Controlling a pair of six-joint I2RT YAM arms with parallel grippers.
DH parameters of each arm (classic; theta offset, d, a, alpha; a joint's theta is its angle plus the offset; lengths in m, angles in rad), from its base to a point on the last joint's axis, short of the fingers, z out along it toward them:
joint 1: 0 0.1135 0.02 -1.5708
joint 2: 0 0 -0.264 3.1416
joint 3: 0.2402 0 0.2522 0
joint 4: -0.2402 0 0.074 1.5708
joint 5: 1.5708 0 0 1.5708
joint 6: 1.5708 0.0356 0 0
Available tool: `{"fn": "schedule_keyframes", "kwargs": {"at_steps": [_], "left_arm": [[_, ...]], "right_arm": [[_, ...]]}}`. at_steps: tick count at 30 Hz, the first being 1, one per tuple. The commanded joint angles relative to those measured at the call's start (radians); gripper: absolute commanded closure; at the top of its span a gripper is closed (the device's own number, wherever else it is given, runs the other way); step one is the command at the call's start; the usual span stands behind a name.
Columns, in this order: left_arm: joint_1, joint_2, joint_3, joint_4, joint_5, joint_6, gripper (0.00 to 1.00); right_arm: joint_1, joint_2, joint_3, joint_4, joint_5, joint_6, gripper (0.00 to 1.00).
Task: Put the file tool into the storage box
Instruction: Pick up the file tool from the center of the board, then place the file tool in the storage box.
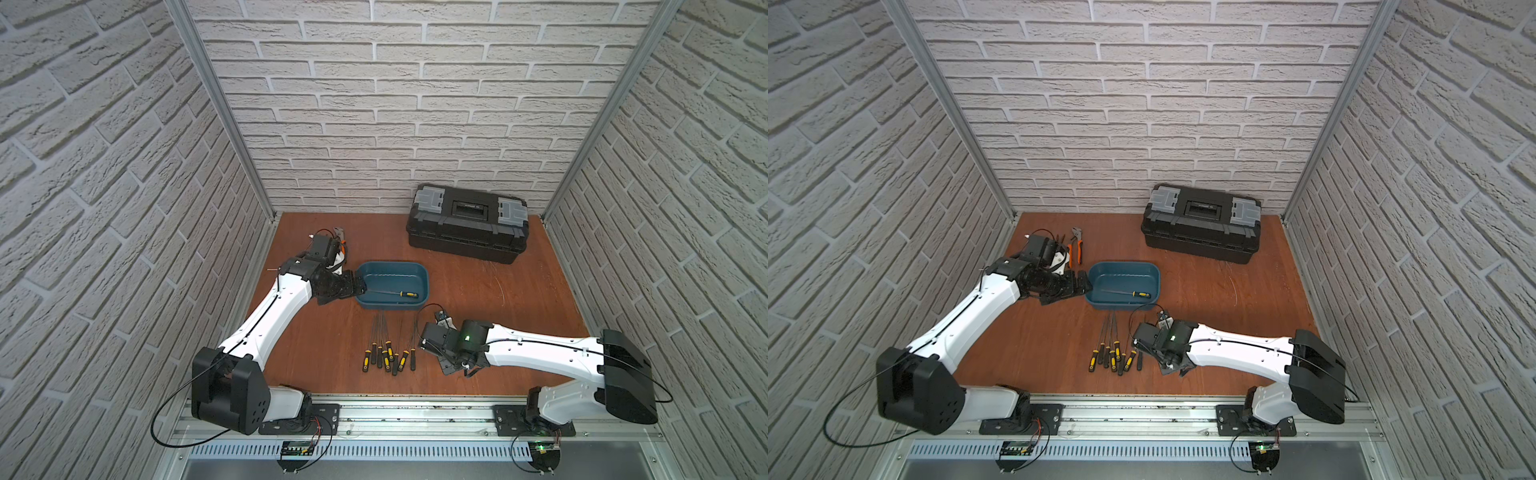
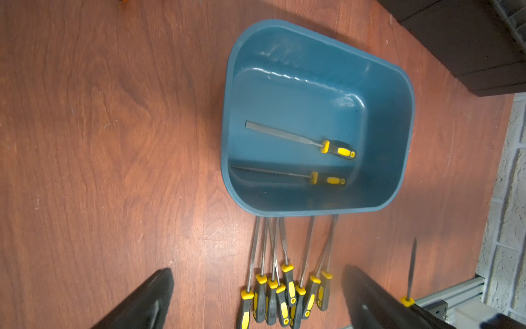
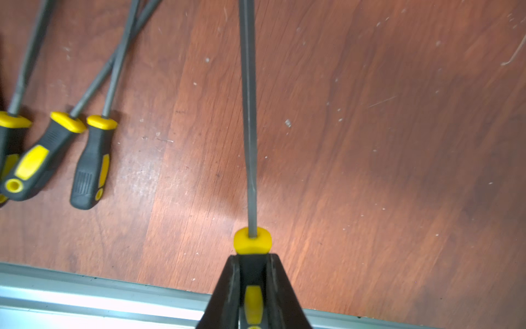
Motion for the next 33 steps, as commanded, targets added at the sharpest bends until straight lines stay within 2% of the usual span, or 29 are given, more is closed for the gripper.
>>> {"fn": "schedule_keyframes", "kwargs": {"at_steps": [1, 9, 16, 25, 33], "left_arm": [[-0.010, -0.023, 0.031, 0.037, 0.002, -0.001, 0.02], [-0.017, 0.004, 0.080, 0.031, 0.018, 0.011, 0.02], [-0.028, -0.059, 0.042, -0.077, 0.013, 0.032, 0.02], [-0.029, -0.155, 0.019, -0.185, -0.087, -0.029, 0.02], [-0.035, -0.167, 0.039, -0.251, -0.111, -0.080, 0.02]], "right_arm": [[-0.036, -0.066, 0.028, -0.018, 0.065, -0.064, 0.87], [-0.227, -0.105, 0.161, 0.084, -0.078, -0.412, 0.85], [-0.375, 0.107, 0.406, 0.090, -0.241, -0.707, 0.86], [-0.392, 0.472, 0.780, -0.006, -0.314, -0.956, 0.92], [-0.393, 0.653, 0.905, 0.032, -0.220, -1.123, 0.93]]}}
